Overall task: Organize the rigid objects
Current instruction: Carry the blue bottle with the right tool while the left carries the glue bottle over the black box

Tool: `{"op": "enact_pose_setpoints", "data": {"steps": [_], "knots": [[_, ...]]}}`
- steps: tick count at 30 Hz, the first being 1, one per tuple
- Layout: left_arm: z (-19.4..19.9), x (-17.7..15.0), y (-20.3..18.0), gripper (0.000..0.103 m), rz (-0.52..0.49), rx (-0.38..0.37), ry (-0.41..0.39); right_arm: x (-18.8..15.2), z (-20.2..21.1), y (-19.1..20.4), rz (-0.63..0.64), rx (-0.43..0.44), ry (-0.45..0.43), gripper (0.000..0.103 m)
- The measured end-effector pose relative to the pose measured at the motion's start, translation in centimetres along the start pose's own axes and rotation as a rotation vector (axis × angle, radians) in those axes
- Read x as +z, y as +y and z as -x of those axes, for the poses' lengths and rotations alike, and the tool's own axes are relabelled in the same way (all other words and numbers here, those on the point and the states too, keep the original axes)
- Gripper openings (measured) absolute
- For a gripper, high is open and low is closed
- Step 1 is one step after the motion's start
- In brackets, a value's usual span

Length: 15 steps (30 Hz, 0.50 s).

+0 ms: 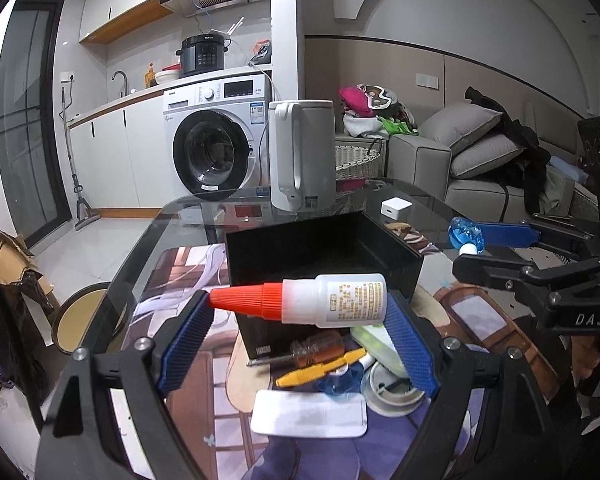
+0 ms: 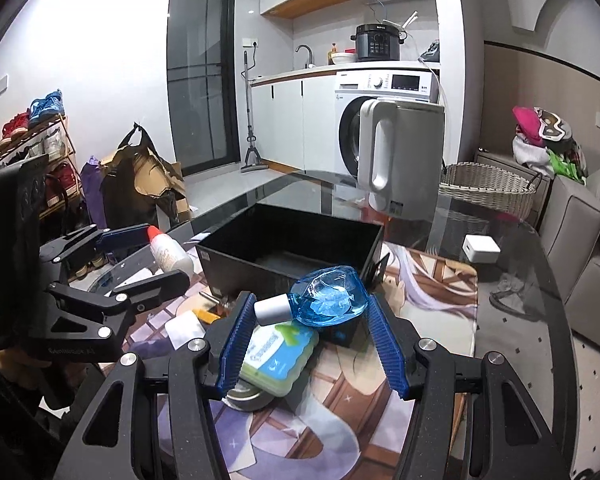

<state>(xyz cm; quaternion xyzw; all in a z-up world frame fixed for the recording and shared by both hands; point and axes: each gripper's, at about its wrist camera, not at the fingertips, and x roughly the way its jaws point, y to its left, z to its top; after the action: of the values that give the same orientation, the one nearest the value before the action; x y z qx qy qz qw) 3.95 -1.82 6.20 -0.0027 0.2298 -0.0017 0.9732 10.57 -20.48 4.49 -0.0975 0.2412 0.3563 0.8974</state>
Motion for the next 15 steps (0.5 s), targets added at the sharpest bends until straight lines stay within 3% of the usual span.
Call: {"op": "enact_pose_setpoints", "data": {"steps": [15], "knots": [[-2.3,3.5,0.7,0.085,0.012,0.028,-0.038,2.2,-2.7,-0.6,0.047,0.013,0.017,0.058]]}}
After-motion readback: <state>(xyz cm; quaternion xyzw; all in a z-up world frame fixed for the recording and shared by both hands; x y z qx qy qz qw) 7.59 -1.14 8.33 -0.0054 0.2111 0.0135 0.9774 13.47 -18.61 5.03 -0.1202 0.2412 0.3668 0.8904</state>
